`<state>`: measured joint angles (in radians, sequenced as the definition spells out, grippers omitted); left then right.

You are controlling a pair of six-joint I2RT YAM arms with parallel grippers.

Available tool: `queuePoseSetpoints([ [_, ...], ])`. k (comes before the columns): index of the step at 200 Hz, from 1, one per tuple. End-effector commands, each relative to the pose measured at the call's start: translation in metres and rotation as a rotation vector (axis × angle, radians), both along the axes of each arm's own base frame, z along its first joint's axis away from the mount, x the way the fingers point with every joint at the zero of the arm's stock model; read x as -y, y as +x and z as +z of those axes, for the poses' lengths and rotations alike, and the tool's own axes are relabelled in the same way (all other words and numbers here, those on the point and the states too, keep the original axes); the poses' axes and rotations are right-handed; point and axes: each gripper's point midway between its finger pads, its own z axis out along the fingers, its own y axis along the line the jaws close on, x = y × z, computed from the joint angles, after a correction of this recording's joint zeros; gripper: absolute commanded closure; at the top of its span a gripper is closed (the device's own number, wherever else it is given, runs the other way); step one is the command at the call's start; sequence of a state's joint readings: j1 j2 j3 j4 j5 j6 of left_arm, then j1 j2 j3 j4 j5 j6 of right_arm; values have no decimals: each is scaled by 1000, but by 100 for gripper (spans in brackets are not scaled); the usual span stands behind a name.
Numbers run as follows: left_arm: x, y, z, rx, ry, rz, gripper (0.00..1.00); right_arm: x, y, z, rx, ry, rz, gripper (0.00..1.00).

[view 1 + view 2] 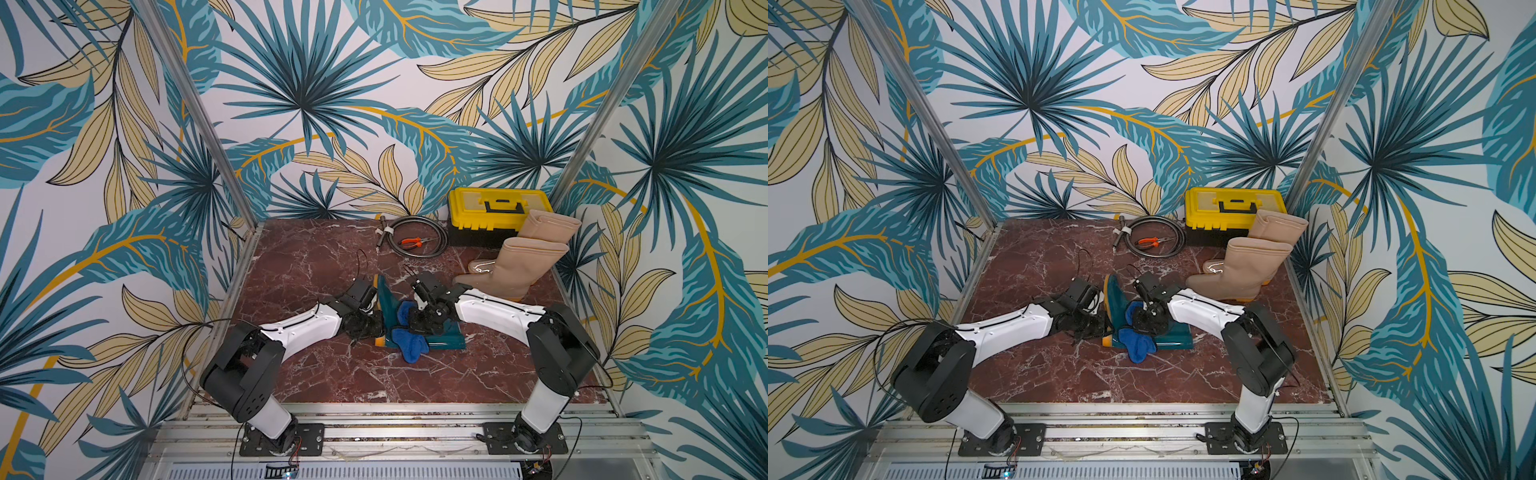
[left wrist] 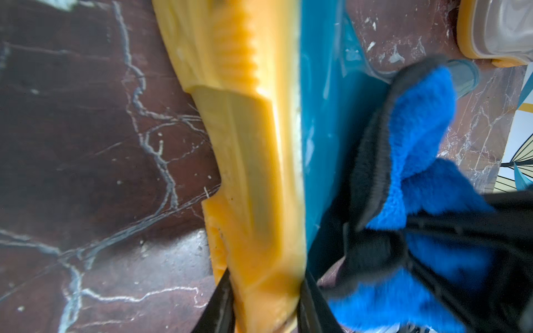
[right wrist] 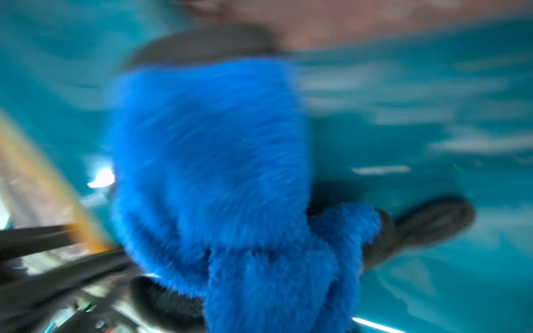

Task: Wipe the rubber boots with a cloth
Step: Wipe the dirt off the rubber boot.

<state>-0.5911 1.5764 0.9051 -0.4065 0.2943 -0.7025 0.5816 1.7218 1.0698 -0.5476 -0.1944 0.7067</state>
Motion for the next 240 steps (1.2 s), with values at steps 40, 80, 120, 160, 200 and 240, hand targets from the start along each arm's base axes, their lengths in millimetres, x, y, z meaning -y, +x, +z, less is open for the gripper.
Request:
queuePoseSetpoints([
  [40,4,-6,6,26,-20,-75,82,53,2,43,59,4,-118,100],
  [80,6,-3,8,46,-14,-95,82,-47,73,82,159,188,4,100],
  [120,16,3,13,59,-32,-131,83,-87,159,95,232,174,40,100],
  [160,19,3,11,44,-34,-125,83,-92,157,62,124,221,10,100],
  [200,18,6,8,49,-21,-120,83,-84,85,42,44,239,65,100],
  [240,19,8,10,58,-23,-127,82,-51,37,40,20,138,91,100],
])
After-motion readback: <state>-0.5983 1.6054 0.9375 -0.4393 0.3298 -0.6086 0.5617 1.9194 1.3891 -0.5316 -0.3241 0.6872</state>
